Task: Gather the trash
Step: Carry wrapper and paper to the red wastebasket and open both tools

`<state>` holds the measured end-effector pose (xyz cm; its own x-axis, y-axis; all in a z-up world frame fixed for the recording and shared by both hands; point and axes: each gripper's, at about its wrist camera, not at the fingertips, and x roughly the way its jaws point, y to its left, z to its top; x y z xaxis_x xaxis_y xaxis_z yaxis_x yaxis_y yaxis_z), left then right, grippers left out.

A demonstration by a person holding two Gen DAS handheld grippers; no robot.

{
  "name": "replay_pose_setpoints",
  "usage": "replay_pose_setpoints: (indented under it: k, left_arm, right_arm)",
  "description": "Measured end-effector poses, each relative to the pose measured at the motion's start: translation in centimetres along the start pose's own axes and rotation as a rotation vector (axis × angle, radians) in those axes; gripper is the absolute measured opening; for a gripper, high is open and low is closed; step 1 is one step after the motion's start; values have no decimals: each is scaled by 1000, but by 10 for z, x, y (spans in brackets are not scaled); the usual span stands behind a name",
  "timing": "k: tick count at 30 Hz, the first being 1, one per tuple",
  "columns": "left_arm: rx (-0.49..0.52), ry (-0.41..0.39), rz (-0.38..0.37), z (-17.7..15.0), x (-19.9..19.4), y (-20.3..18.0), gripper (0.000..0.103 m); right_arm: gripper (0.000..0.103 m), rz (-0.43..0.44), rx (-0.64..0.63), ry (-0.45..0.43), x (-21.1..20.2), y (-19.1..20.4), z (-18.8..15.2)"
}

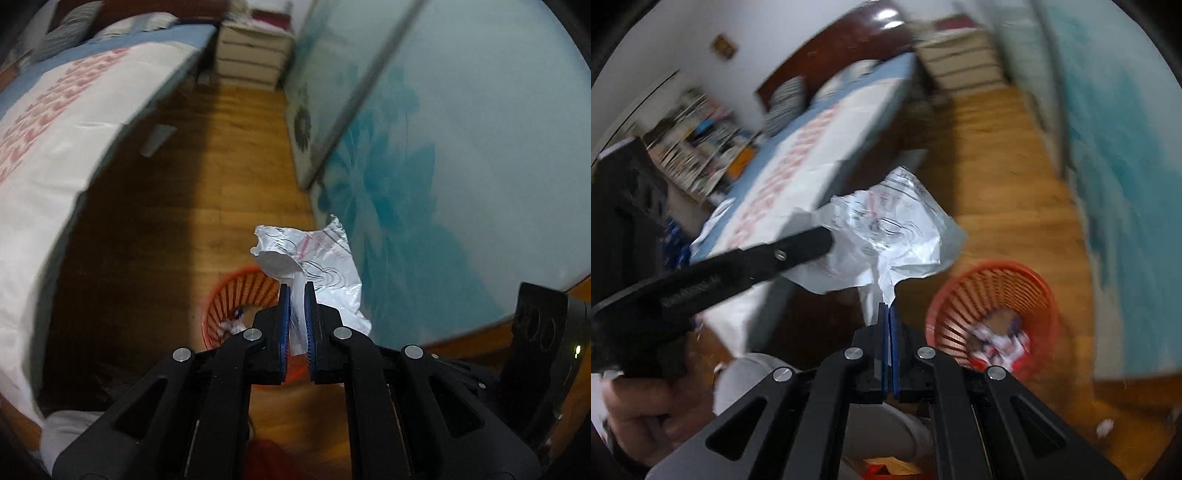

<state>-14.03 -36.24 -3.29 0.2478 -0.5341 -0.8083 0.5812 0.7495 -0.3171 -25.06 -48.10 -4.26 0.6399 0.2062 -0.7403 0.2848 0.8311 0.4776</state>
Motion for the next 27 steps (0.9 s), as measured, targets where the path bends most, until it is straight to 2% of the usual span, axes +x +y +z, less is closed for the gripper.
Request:
replay_pose_setpoints:
  k: [7,14,16,17,18,19,20,23,24,26,27]
  left_arm:
    - [64,138,38,-14,71,-10,7]
    - [40,196,71,-24,103,-2,9]
    - [44,198,97,-25,107,1,14]
    - [51,197,107,-26,108,1,22]
    - [57,194,115,-27,109,1,37]
    - [59,187,125,-27,109,2,46]
    - [57,174,134,-25,108,3,60]
    - [44,136,157,-21,98,7,64]
    - [46,119,165,-20,95,7,68]
    - [49,79,172,-18,81,7,70]
    - [47,62,173,-17,76,8,70]
  right_arm:
    - [3,-51,171,-5,28,-62,-43]
    - [3,-105,202,33,73,-63,-46]
    - [3,-112,200,40,81,-64,-44]
    - [3,-113,196,43,85,-65,-44]
    - [4,-126,190,44,88,-65,-44]
    - [6,-149,181,37,90,-64,-44]
    - [6,-167,177,31,92,-66,-43]
    - [7,-210,190,27,95,-69,-44]
    - [8,-210,192,28,95,-70,-43]
    - [15,-198,197,26,96,-73,-42]
    - [34,-185,200,16,98,-74,-41]
